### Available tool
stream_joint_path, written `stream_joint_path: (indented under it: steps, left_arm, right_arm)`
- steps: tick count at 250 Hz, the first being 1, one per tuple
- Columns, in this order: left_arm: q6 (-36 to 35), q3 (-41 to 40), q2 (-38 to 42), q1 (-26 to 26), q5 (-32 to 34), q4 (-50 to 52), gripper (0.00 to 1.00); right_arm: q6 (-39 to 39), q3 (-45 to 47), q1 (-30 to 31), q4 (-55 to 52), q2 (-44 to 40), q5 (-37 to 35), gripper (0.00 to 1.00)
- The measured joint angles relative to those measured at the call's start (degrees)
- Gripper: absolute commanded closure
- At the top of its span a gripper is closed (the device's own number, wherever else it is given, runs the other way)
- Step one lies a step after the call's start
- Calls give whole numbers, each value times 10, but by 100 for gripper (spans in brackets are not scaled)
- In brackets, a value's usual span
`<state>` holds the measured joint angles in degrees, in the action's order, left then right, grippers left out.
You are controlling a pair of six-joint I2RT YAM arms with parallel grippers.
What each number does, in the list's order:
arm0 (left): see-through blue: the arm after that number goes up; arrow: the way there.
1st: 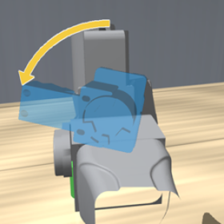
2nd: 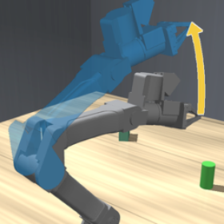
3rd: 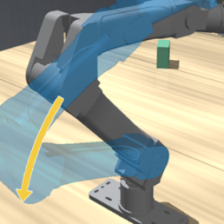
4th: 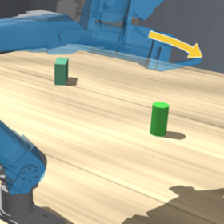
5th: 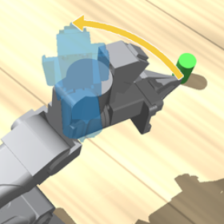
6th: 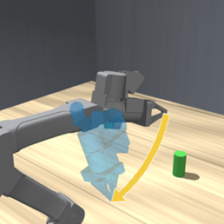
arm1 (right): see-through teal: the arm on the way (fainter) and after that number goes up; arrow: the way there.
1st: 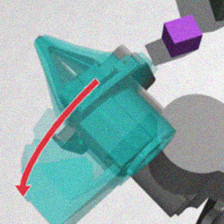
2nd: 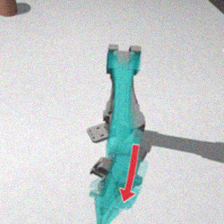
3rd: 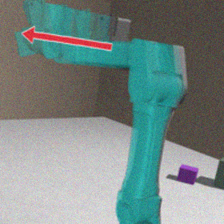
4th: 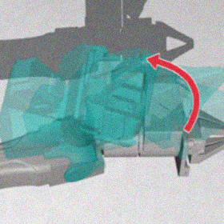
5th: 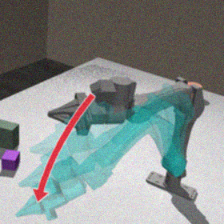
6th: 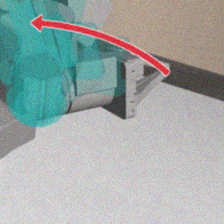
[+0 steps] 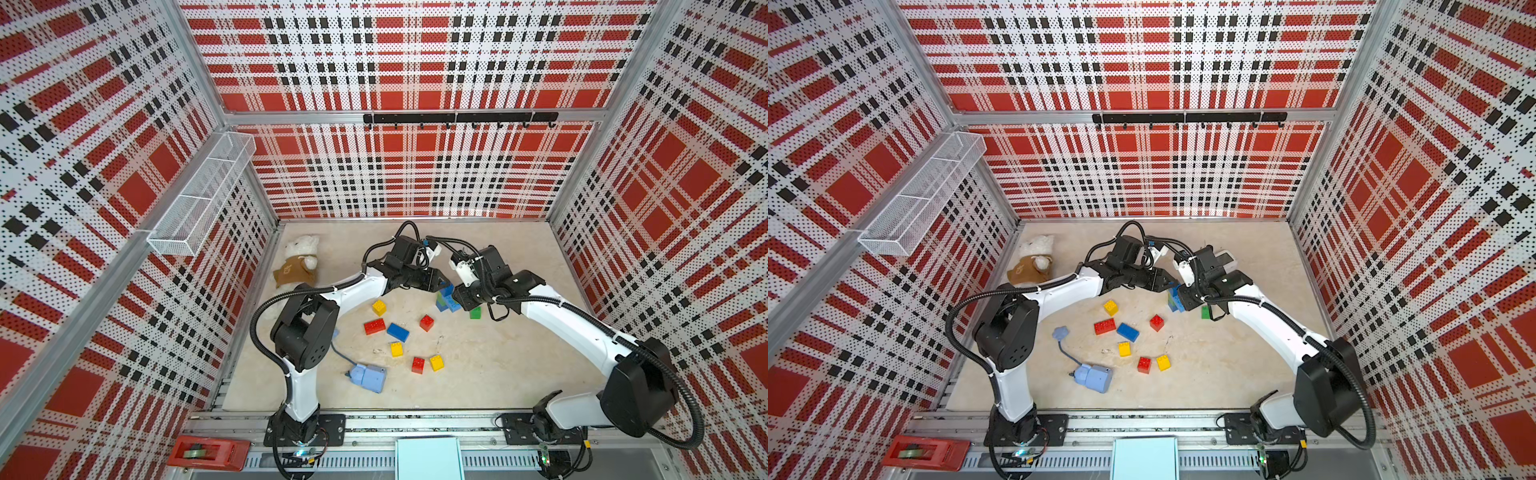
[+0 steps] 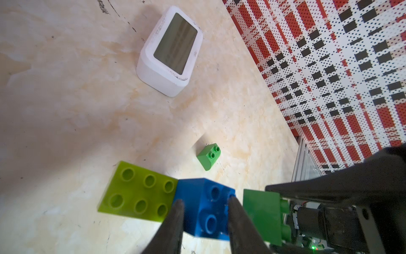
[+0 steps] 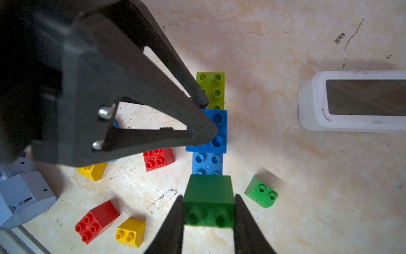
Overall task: Assemble a fork with lego
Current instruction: Assemble the lego brick with the lego brick.
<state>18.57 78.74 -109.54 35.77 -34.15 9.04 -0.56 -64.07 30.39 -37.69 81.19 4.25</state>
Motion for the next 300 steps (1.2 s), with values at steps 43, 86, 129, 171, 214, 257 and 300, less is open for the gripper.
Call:
stream_joint_path:
  steps: [43,86,129,171,214,257,300]
  left_arm:
    - [0,-1,0,0,0,0,62]
    - [0,-1,0,0,0,0,62]
    - [0,-1,0,0,0,0,62]
    - [0,-1,0,0,0,0,62]
    - [0,-1,0,0,0,0,62]
    - [0,-2,0,0,-3,-1,63]
    - [0,-3,0,0,-5,-3,63]
  right_arm:
    - [0,0,-1,0,11,2,100]
    - [0,0,0,0,20,2,100]
    - [0,0,-1,-1,27,2,100]
    - [0,0,-1,-6,29,2,100]
    - [0,0,-1,-8,29,2,100]
    - [-1,0,-1,-6,35,5,100]
    - [-1,0,-1,-6,37,7,100]
